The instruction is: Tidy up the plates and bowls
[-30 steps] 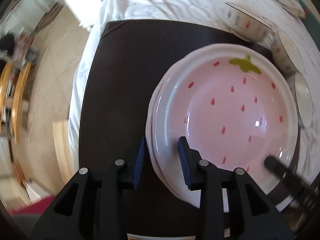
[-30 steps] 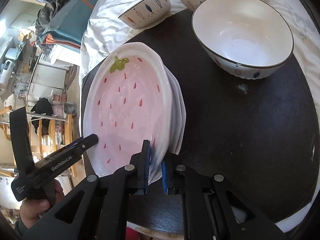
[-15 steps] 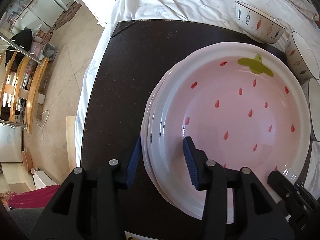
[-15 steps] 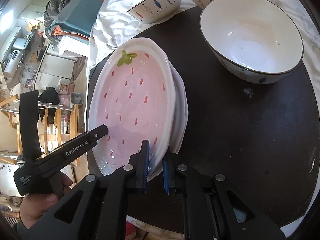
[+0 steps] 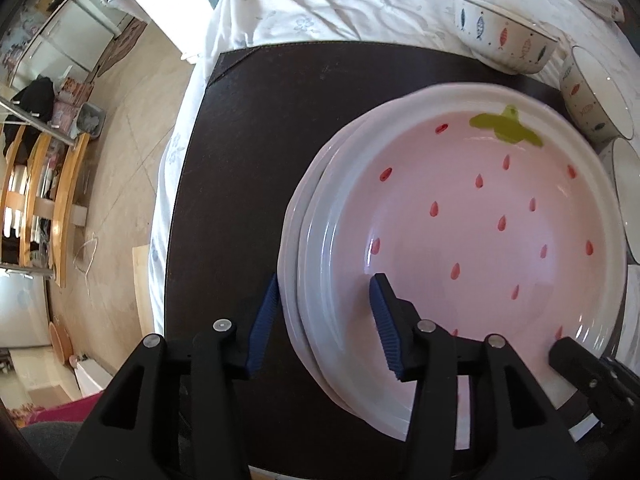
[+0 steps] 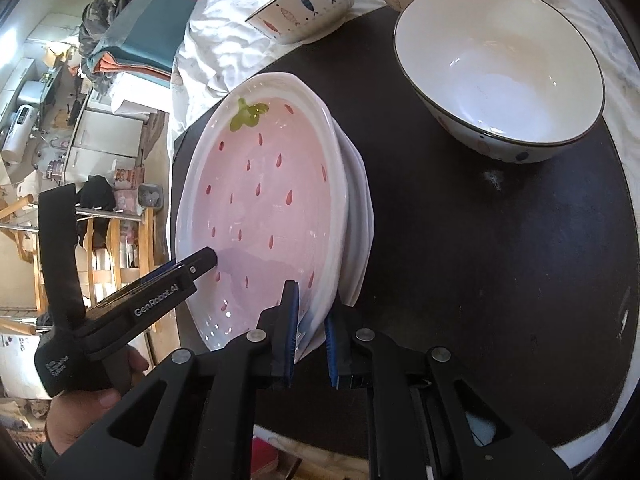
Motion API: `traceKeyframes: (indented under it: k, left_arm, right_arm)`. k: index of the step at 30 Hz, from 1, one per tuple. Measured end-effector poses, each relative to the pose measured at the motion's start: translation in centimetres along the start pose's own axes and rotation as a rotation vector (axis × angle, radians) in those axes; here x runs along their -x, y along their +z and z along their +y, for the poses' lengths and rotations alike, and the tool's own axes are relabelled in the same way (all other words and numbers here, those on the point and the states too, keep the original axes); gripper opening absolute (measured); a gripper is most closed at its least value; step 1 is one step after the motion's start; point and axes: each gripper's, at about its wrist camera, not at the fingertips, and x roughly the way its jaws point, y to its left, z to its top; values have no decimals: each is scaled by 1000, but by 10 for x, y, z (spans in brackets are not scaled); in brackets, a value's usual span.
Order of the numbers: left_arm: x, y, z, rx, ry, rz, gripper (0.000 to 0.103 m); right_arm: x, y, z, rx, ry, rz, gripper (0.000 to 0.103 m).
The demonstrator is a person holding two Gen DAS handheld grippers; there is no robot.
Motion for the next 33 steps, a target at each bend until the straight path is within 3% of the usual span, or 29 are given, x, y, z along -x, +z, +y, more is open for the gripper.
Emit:
traceKeyframes:
  k: [8,15,20,25,33]
  left_arm:
    - [0,-2,2,-5,-17,0,45]
    - [2,-6,1,-22,-18,5,45]
    - [19,-10,2,-19,-37,-27,45]
    - [35,-16,0,-46,-76,-67,47]
    - [55,-18,-1,-98,-69,-115,49]
  right_arm:
    - [9,-10,-2,38,-80,-22,17]
    - [39,-15,12,102,-113,-149,17]
    - [39,-17,26,166,-143,-186,17]
    - [25,-19,35,217,-174,-168,17]
    - [6,-22,40,223,-263,-115,17]
